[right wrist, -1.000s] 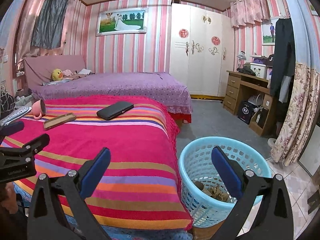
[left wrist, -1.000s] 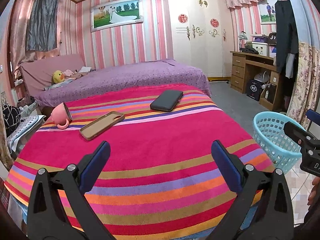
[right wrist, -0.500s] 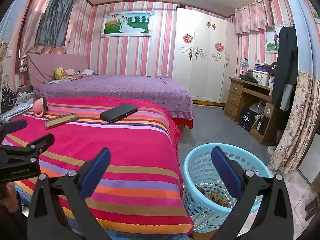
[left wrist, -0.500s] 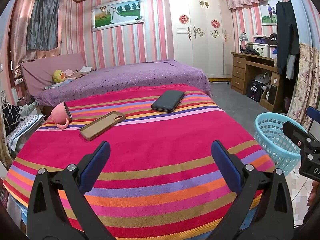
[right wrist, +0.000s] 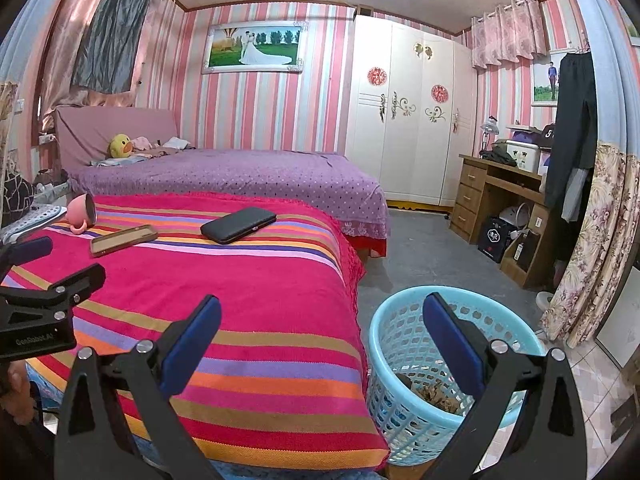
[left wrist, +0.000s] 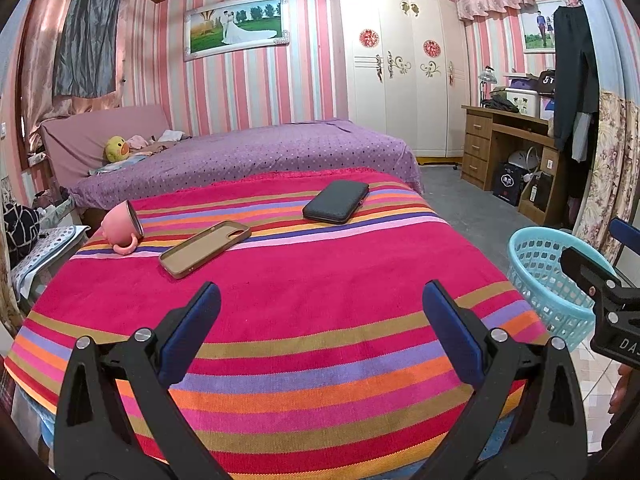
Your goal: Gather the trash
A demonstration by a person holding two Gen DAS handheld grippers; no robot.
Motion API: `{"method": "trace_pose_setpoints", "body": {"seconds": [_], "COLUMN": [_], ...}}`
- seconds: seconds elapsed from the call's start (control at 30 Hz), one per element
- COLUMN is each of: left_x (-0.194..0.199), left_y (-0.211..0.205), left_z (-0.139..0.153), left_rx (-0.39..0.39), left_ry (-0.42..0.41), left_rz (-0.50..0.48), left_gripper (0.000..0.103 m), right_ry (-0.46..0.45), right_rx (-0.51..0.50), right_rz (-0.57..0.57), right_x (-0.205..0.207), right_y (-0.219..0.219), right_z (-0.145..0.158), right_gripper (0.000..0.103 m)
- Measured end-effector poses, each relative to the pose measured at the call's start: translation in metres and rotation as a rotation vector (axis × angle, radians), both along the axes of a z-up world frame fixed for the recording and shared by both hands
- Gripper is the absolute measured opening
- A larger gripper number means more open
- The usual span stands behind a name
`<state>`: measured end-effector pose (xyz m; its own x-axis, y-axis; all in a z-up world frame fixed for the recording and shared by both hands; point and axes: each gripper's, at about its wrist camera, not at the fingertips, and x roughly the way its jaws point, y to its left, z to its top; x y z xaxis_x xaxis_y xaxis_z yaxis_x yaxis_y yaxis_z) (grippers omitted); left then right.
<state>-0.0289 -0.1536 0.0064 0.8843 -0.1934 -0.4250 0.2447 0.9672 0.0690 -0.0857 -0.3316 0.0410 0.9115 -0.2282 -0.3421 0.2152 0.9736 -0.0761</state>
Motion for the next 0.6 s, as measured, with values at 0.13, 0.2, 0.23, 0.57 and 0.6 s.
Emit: {"method": "trace_pose_setpoints", "body": {"seconds": [0.13,0.2,0.23,0.57,0.6], "left_x": [0.0005,0.0006,0.0006,0.0007,0.0007], "left_y": [0.0019,0.0032,0.0035,0.0036,0.0036], "left_z": [-0.0006,-0.0013,-0.0012,-0.0013,-0.0013], "left_rx": [-0.007,-0.009,-0.009,-0.009,-0.009], "left_ry": [0.005,0.005,0.005,0.004,0.005], "left_rz": [0.002,0.005,0.005,0.006,0.005], "left_gripper": [0.098,0.098,0.097,0.097,0.097], "right_ry": [0.004,0.004,0.004,0.005,0.005], "right_rx": [0.0,0.001,0.001,0.0,0.0], "right_rz": [0.0,-0.001,0.0,0.0,0.0], "right_x": [0.001,0.0009,0.001,0.0011,0.0009], "right_y": [0.0003,0.0003,0.0003,0.0001,0.0], "right_z": [-0.0017,-0.0016,-0.0016,-0.0016,-0.0013], "right_gripper": [0.098,0.098,0.098,0.098,0.098]}}
